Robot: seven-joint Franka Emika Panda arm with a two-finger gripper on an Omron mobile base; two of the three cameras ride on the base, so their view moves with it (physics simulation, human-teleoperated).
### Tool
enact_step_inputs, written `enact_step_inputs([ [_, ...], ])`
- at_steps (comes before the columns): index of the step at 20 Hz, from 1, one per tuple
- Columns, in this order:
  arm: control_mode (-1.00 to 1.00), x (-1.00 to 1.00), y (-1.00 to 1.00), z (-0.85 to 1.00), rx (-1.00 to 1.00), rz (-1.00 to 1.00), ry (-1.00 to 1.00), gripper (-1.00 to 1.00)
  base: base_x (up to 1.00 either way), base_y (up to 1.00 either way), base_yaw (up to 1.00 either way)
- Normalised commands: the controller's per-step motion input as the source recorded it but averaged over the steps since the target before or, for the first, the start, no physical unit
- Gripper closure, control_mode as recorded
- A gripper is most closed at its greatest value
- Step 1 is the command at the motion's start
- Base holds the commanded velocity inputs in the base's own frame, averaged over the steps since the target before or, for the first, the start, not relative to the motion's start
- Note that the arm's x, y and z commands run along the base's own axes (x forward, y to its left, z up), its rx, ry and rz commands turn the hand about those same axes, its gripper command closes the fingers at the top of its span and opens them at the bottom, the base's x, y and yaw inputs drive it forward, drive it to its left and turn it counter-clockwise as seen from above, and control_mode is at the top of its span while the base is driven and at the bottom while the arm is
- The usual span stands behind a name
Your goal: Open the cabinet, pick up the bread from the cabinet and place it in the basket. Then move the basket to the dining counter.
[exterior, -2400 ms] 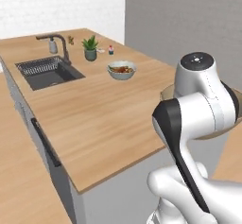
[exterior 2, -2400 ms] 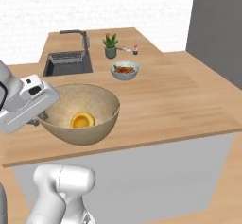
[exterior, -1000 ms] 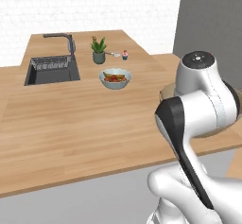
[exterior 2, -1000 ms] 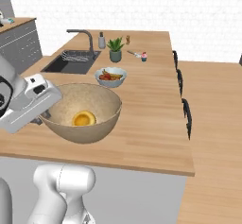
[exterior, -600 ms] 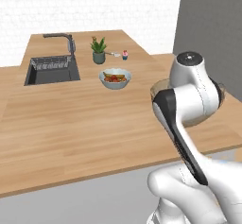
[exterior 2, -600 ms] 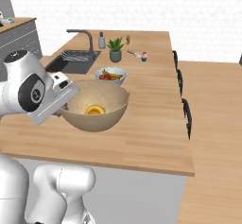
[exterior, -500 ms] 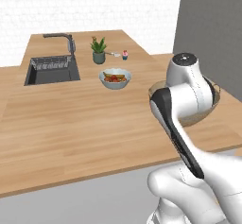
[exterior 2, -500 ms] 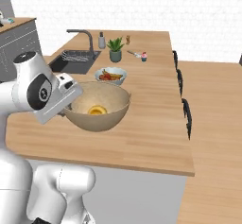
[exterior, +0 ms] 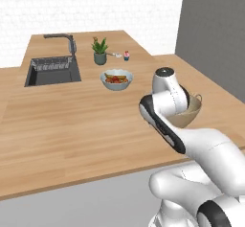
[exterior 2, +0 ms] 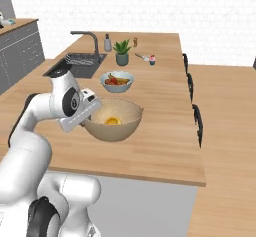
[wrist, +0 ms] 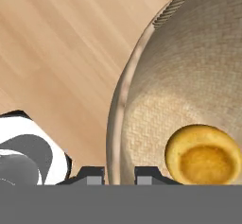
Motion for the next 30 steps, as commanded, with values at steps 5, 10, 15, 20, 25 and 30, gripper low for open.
enact_step_inputs([
  [5, -1.00, 0.75, -0.03, -0.83, 0.01, 0.00, 0.00, 1.00, 0.00, 0.00, 0.00],
  [10, -1.00, 0.41, -0.01, -0.75, 0.03, 0.00, 0.00, 1.00, 0.00, 0.00, 0.00],
  [15, -1.00, 0.19, 0.00, -0.67, 0.04, 0.00, 0.00, 1.00, 0.00, 0.00, 0.00],
  [20, -1.00, 0.02, 0.00, -0.35, 0.04, 0.00, 0.00, -1.00, 0.00, 0.00, 0.00],
  [25, -1.00, -0.28, 0.00, 0.44, 0.04, -0.03, -0.01, -1.00, 0.00, 0.00, 0.00],
  [30, -1.00, -0.36, 0.00, 0.99, 0.00, -0.08, -0.04, -1.00, 0.00, 0.00, 0.00],
])
